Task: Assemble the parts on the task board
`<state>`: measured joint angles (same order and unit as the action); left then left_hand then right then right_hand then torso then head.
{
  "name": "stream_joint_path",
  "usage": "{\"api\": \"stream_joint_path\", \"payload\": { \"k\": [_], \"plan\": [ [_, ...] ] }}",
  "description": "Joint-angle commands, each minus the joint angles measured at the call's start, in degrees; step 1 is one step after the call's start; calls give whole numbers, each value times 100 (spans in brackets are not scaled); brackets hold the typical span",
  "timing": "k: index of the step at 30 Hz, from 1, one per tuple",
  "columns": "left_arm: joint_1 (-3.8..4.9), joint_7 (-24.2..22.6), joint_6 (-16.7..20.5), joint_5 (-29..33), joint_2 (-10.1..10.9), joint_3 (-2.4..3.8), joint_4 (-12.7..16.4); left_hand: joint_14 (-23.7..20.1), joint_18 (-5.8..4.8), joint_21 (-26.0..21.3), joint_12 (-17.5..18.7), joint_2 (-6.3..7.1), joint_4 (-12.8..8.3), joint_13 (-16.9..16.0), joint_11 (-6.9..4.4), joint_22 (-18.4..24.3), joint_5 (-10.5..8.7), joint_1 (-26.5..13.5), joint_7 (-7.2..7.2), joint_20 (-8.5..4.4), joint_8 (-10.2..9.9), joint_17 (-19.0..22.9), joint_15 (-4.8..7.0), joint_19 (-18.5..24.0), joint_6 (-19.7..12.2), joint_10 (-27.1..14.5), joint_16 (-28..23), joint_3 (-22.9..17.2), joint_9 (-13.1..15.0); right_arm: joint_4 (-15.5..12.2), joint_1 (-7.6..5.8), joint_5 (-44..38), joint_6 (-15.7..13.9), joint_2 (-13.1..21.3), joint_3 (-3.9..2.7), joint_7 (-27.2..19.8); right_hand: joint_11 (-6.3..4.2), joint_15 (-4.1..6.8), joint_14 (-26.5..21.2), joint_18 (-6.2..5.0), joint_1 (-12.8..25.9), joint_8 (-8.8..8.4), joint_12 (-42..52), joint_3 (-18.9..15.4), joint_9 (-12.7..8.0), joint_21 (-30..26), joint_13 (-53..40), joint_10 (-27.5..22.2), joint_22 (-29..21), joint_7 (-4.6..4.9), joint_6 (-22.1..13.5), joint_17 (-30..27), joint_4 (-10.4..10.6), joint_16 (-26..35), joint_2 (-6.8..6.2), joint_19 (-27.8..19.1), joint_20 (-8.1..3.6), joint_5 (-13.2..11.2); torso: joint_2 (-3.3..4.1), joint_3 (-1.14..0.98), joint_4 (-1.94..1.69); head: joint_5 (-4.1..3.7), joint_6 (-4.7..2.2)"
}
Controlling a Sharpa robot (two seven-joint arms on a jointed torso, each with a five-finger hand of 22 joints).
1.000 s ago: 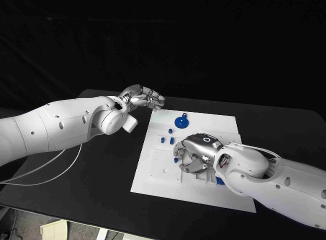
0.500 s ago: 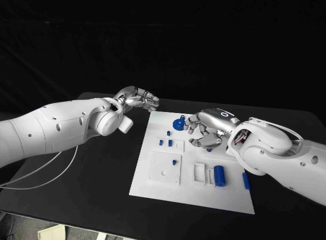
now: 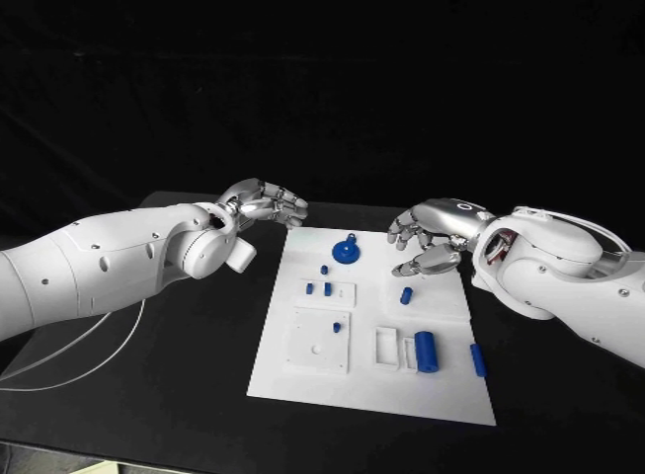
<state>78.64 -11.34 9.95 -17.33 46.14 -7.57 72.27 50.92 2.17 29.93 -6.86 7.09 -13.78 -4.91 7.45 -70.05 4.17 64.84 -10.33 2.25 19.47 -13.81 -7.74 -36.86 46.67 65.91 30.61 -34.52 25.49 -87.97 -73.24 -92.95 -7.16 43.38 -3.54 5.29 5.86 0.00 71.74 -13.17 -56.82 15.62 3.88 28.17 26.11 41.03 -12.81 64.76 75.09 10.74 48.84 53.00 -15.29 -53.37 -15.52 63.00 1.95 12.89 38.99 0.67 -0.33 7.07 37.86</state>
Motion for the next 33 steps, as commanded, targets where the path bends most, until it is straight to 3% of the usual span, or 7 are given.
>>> {"api": "stream_joint_path", "payload": {
  "k": [1,5,9,15,20,24,33],
  "plan": [
    [7,-123,-80,7,-13,6,20,41,68,-24,20,-11,22,6,28,-7,5,-57,10,-16,18,-8,-11,29,-38,23,-27,5,-9,-19,1,-174,439,73,25,167,63,2,-28,-183,95,-14,-8,-94,1,-38,33,-121,50,-21,-37,-10,49,-25,-32,-33,-31,-483,5,3,-10,-36,8],
    [7,-166,-64,19,-13,6,26,40,67,-26,21,-9,23,6,28,-8,5,-60,10,-16,18,-9,-11,30,-39,23,-28,7,-9,-99,1,-228,689,149,136,215,84,-15,-40,-183,54,1,-7,-76,6,-66,83,-190,30,-88,-54,-25,76,-38,-60,-33,-44,-626,-3,10,1,-45,-1],
    [7,-179,-57,20,-5,6,32,41,67,-27,21,-8,24,7,28,-9,5,-63,10,-16,19,-10,-11,30,-39,23,-29,9,-9,-177,3,-259,790,148,241,250,86,-18,-54,-183,22,17,9,-85,13,-84,114,-191,23,-192,-72,-37,76,-52,-58,-38,-41,-736,3,-1,3,-52,-2],
    [6,-200,-48,33,-7,6,21,41,67,-29,22,-9,27,7,28,-10,6,-67,10,-15,20,-12,-11,29,-39,24,-31,11,-9,-245,17,-571,976,119,368,429,66,0,-60,-183,-3,41,54,-82,22,-95,122,-109,20,-148,-62,-53,88,-62,-6,-41,-40,-799,1,-4,-11,-74,-10],
    [6,-195,-41,36,5,6,27,41,67,-29,22,-10,28,7,28,-11,6,-69,10,-16,20,-13,-11,29,-40,24,-32,12,-9,-227,52,-687,918,93,395,479,45,21,-60,-183,-88,80,74,-72,35,-95,134,-52,26,-121,-15,-68,59,-72,84,-36,-41,-701,1,7,-2,-90,-6],
    [6,-182,-49,133,5,6,34,42,67,-30,23,-10,30,8,28,-12,7,-72,9,-16,20,-14,-11,29,-41,24,-33,13,-10,-179,78,-694,931,61,421,504,33,33,-47,-183,-334,88,90,40,24,-88,152,3,33,-158,-17,-94,11,-86,245,-14,-40,-935,3,5,-7,-86,-9],
    [6,-169,-52,133,8,6,37,42,68,-32,25,-12,31,9,28,-15,8,-73,9,-16,19,-17,-11,28,-45,23,-35,14,-10,-140,147,-782,821,3,454,490,12,53,-41,-183,-685,141,115,384,15,-84,185,90,41,-143,63,-137,72,-109,279,13,-24,-1007,5,7,-11,-93,10]
  ]
}}
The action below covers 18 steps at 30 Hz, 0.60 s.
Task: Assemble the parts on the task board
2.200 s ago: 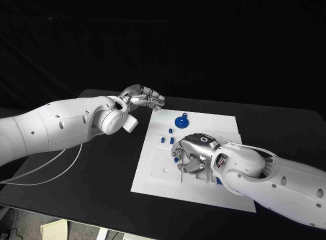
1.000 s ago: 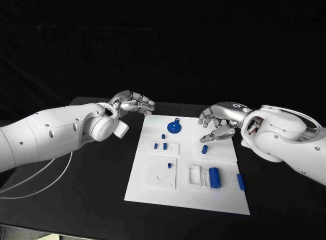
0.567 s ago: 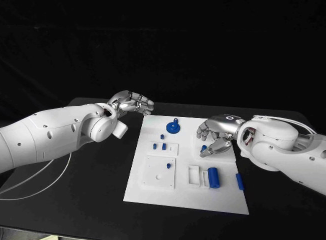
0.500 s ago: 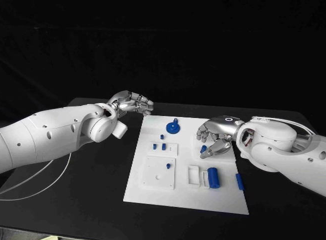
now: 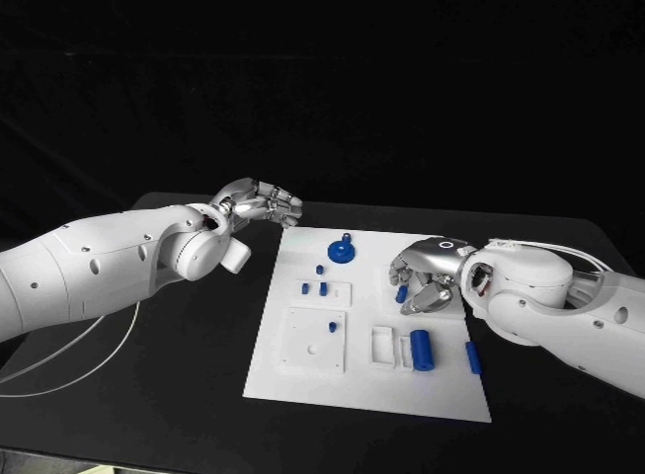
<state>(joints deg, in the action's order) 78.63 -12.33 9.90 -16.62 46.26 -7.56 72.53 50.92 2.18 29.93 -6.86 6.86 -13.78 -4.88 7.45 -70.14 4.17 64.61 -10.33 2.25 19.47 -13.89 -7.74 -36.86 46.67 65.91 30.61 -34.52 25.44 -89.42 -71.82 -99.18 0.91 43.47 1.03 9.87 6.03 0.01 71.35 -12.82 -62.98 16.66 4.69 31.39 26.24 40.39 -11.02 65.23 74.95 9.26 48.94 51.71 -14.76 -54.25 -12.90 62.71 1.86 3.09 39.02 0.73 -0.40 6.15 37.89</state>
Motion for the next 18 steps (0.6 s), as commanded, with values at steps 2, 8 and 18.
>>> {"api": "stream_joint_path", "payload": {
  "k": [2,8,18],
  "plan": [
    [6,-68,-45,63,0,6,9,43,67,-33,25,10,31,5,28,-7,8,-51,9,-17,19,-9,-11,28,-45,23,-35,14,-6,19,6,-128,20,-9,-3,16,-18,64,6,-218,-115,58,54,138,6,-12,4,84,59,6,84,-13,45,-32,34,55,-17,-28,2,1,-6,-4,13],
    [6,-66,-45,63,12,6,14,43,68,-34,26,9,32,6,28,-8,8,-52,8,-17,19,-11,-11,27,-47,23,-37,15,-6,-3,9,-39,6,-12,1,-45,-70,116,87,-218,-159,124,133,502,13,27,-12,256,72,-31,203,-32,280,-81,125,126,-32,-27,1,5,-2,-6,18],
    [6,-54,-63,63,9,6,10,44,68,-36,27,7,35,6,29,-11,9,-55,8,-17,20,-13,-10,26,-49,24,-39,16,-7,-19,26,-41,-82,-37,3,-82,-221,259,221,-218,-232,290,328,1336,69,141,-144,642,103,-105,528,-63,645,-161,147,245,-99,-29,2,3,-7,-9,26]
  ]
}}
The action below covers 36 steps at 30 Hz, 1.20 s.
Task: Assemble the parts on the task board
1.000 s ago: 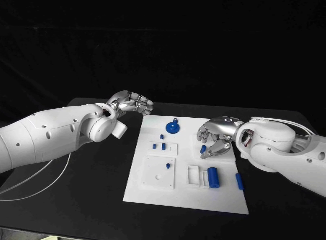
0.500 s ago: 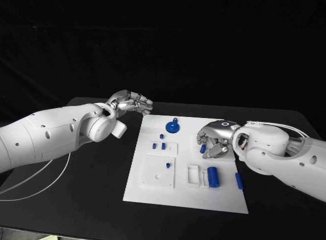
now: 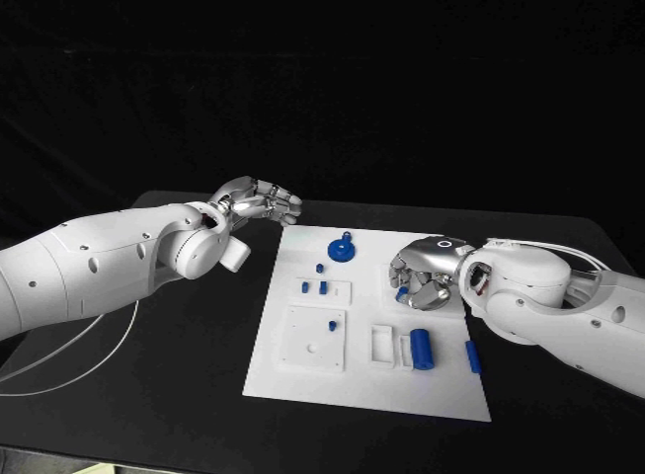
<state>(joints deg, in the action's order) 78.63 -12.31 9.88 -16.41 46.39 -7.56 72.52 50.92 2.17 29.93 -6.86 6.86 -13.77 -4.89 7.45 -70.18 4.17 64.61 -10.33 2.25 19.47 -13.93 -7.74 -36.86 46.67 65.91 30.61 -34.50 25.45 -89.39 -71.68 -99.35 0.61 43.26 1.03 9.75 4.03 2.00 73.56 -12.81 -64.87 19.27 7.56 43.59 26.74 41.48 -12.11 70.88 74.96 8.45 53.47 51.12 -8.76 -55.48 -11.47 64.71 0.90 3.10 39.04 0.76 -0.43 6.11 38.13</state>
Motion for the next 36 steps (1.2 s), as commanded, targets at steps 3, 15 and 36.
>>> {"api": "stream_joint_path", "payload": {
  "k": [3,15,36],
  "plan": [
    [6,-52,-64,41,-3,6,8,44,68,-37,27,6,34,8,29,-7,10,-56,8,-17,20,-10,-10,26,-49,24,-40,14,-7,-24,19,-42,-51,-18,3,-72,-55,94,38,-219,27,64,80,259,53,82,-91,138,109,-53,133,1,105,-72,-7,93,-28,-31,-1,-1,0,-4,9],
    [6,-35,-68,40,2,6,6,45,70,-40,29,2,32,9,28,-10,13,-51,8,-19,22,-14,-9,25,-50,25,-43,12,-7,9,32,-346,-265,-22,3,39,-159,196,122,-219,-47,204,216,694,193,203,-273,348,109,-162,360,31,17,-155,97,191,-100,-30,0,-1,-1,-1,20],
    [6,-38,-48,5,-62,5,-42,51,74,-53,34,-1,-9,12,26,-26,31,-2,11,-22,30,-32,-6,22,-53,31,-55,-5,-7,-238,22,31,-886,103,-456,-130,-211,246,158,-219,-120,280,287,803,329,312,-420,455,102,-213,461,109,45,-253,30,297,-156,-32,-10,6,-4,79,-26]
  ]
}}
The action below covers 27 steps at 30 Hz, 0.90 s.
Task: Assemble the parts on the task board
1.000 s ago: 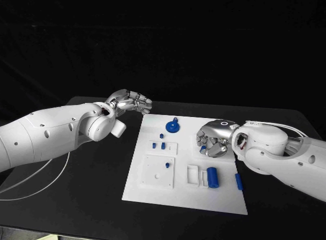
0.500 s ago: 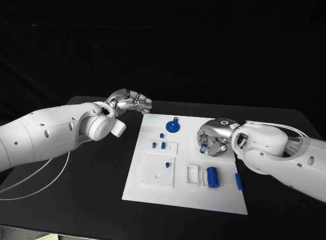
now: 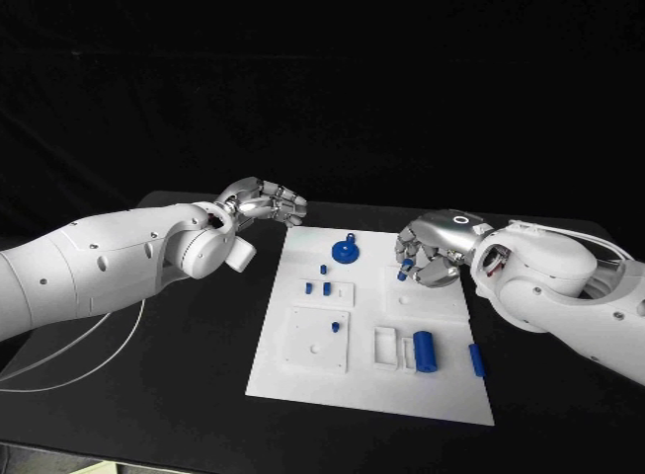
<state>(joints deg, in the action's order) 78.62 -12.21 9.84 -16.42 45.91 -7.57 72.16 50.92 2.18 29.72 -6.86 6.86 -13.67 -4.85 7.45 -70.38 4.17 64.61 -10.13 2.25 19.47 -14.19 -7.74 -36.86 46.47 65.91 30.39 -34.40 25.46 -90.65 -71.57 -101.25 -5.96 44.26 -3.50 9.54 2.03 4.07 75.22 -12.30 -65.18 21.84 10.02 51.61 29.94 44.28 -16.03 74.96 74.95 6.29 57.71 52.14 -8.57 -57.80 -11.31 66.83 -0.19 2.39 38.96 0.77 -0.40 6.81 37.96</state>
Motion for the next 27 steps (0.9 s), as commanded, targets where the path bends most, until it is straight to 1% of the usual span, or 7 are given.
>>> {"api": "stream_joint_path", "payload": {
  "k": [1,5,9,14,16,19,27],
  "plan": [
    [7,-51,-40,6,-18,5,-13,51,73,-31,34,-2,-19,9,26,-7,31,-3,-9,-22,30,-7,-6,22,-33,31,-33,-15,-8,-154,7,280,-321,-2,-8,-148,-11,39,-8,-270,-90,24,42,0,12,35,-31,49,104,2,39,9,27,-22,14,87,-49,40,-3,7,-2,13,-10],
    [7,-66,-28,6,-30,6,-23,51,73,-32,34,-3,-22,9,26,-8,31,0,-9,-21,31,-9,-6,21,-32,32,-34,-15,-8,-274,6,563,-413,-110,-9,-269,-15,43,-9,-270,-93,28,47,-3,22,38,-42,59,102,-2,47,14,29,-27,10,88,-55,40,-1,12,9,37,-10],
    [7,-147,78,6,-25,6,7,57,73,-34,33,-12,-28,9,24,-12,31,10,-8,-22,35,-14,-5,17,-29,37,-34,-20,-7,-268,12,661,-443,-339,6,-392,-16,44,-10,-270,-95,28,48,-6,26,40,-46,60,102,-3,47,17,30,-29,13,88,-57,40,5,5,5,99,-1],
    [7,-186,85,11,-66,6,15,74,74,-35,27,-20,-32,7,19,-19,32,12,-5,-23,46,-26,-1,4,-18,54,-31,-20,-4,-250,102,553,-496,-677,137,-463,-16,45,-12,-270,-95,26,46,-12,30,42,-51,57,101,-2,42,20,29,-32,23,87,-60,40,-8,12,6,197,3],
    [7,-185,78,12,-96,6,5,76,74,-36,27,-19,-31,7,19,-20,32,9,-5,-23,47,-27,-1,2,-18,56,-31,-19,-4,-280,138,551,-497,-804,173,-474,-16,45,-14,-270,-98,24,45,-15,33,43,-54,54,101,-1,39,22,27,-32,30,86,-62,40,-2,7,-9,228,15],
    [7,-186,71,18,-132,6,-13,77,73,-36,27,-19,-30,7,19,-21,32,7,-5,-23,47,-29,0,0,-17,56,-31,-17,-4,-347,146,573,-455,-945,274,-479,-15,44,-17,-270,-98,21,42,-22,39,45,-59,49,100,1,32,25,23,-33,46,84,-65,40,6,3,-20,276,19],
    [7,-184,65,22,-170,6,-19,78,73,-38,28,-20,-30,8,19,-24,31,3,-5,-24,48,-31,0,-2,-18,57,-33,-15,-4,-389,287,575,-370,-1094,349,-507,-14,42,-25,-270,-96,14,36,-38,53,47,-74,41,98,5,17,31,-3,-34,82,75,-69,40,5,11,-4,386,72]
  ]
}}
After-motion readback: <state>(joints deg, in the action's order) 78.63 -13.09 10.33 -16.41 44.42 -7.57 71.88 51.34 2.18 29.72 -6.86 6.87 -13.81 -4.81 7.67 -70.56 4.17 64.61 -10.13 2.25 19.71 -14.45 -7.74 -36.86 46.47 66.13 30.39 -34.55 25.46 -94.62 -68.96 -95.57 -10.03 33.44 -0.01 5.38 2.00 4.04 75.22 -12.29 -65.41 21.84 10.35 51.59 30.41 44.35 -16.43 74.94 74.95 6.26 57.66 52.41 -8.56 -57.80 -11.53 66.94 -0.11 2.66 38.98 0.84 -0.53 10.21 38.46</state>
